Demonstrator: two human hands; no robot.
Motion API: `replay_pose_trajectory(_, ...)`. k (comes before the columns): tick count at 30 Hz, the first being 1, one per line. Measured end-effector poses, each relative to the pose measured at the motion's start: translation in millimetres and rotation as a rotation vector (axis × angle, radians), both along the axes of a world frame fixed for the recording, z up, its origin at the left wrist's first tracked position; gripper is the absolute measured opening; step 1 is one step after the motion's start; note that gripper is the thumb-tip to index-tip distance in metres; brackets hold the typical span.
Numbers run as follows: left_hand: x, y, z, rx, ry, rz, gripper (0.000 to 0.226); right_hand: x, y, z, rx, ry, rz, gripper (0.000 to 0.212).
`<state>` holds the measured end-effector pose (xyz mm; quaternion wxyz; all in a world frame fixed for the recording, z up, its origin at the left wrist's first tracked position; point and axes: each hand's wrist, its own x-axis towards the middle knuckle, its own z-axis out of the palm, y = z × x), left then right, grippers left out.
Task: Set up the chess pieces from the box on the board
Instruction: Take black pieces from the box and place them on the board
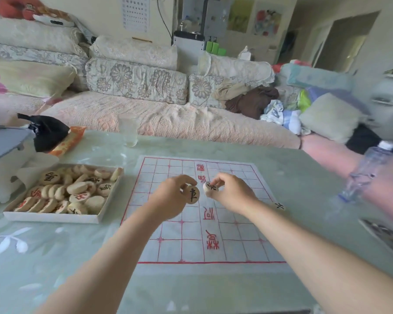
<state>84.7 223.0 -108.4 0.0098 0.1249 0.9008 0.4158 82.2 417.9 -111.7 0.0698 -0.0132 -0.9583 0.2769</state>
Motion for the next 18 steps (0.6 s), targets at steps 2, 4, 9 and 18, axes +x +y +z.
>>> replay_pose_trajectory(2, 5.1, 27.7, -3.0, 0.011, -0.046, -0.055, 0.026, 5.0, 35.1, -5.1, -0.015, -0.019, -0.063, 0.028)
replay_pose_trajectory(4, 9.1, 50.5, -7.5, 0.037, -0.080, -0.099, 0.026, 7.0, 69.3, -10.8, -0.024, -0.036, -0.134, 0.025)
replay_pose_trajectory(9, 9.6, 93.2, -18.0, 0.137, -0.177, -0.140, 0.026, 7.3, 142.9, -18.9, -0.013, -0.045, -0.312, 0.020)
replay_pose_trajectory(18, -6.8, 107.1, -32.1, 0.390, -0.403, -0.025, 0.024, -6.4, 187.3, -39.8, -0.001, -0.069, -0.415, 0.012)
